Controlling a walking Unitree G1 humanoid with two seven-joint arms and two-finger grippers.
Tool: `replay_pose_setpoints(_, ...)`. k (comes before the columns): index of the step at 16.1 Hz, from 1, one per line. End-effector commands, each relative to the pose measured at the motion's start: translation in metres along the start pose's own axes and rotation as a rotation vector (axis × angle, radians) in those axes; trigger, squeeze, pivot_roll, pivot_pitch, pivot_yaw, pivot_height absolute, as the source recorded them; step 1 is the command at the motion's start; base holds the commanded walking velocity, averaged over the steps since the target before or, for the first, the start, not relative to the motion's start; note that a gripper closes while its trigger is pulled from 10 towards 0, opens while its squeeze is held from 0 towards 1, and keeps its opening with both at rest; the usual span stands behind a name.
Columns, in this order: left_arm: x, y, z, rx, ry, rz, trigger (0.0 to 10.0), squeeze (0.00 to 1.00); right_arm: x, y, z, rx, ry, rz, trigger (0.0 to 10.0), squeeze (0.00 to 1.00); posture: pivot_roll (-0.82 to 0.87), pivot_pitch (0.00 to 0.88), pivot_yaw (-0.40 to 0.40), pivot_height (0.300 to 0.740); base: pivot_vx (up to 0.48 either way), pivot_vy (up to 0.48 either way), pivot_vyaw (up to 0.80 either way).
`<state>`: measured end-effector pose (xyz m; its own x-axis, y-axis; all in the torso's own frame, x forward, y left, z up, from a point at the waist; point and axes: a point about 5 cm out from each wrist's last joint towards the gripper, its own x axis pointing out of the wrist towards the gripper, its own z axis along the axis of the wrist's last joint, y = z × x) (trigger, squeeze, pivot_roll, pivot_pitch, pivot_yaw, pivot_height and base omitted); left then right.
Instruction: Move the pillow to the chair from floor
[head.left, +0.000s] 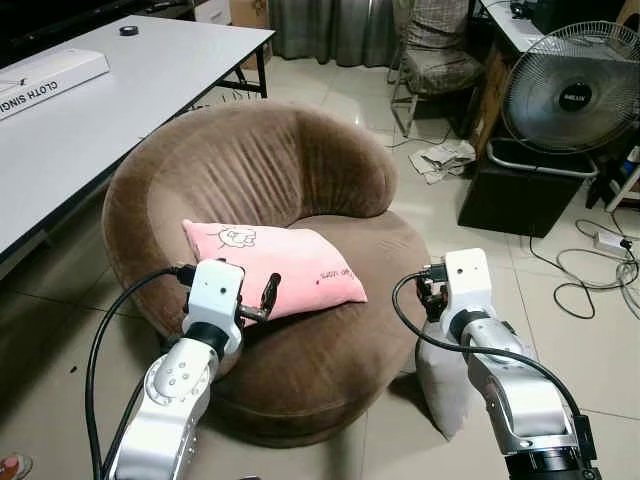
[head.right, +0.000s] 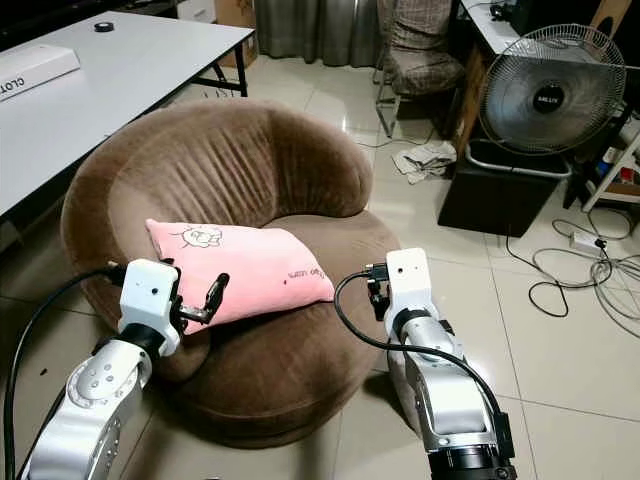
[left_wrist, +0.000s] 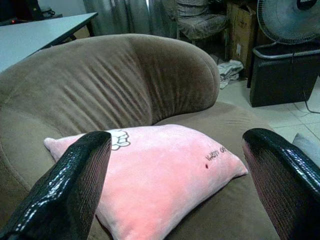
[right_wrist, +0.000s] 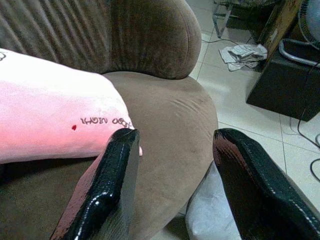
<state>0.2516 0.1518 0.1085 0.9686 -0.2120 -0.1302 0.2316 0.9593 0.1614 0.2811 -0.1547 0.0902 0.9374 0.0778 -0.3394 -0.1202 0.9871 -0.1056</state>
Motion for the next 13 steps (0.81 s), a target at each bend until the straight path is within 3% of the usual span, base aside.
replay_pose_setpoints(1,0.0020,0.0023,0.0025,0.020,-0.012,0.005,10.0,0.00,0.0002,0.0000,0.0057,-0.021,-0.019,0.005,10.0,0.00,-0.01,0.000,0.017,0.740,0.000,0.000,0.00)
replay_pose_setpoints(3,0.0022,0.0014,0.0025,0.023,-0.011,0.003,10.0,0.00,-0.0015,0.0033,0.0074,-0.036,-0.032,0.042,10.0,0.00,-0.01,0.000,0.019,0.740,0.000,-0.384,0.00)
replay_pose_setpoints(13,0.0023,0.0030,0.0032,0.036,-0.010,0.000,10.0,0.00,-0.0002,0.0041,0.0057,-0.037,-0.025,0.041,10.0,0.00,0.00,0.000,0.024,0.740,0.000,-0.480,0.43)
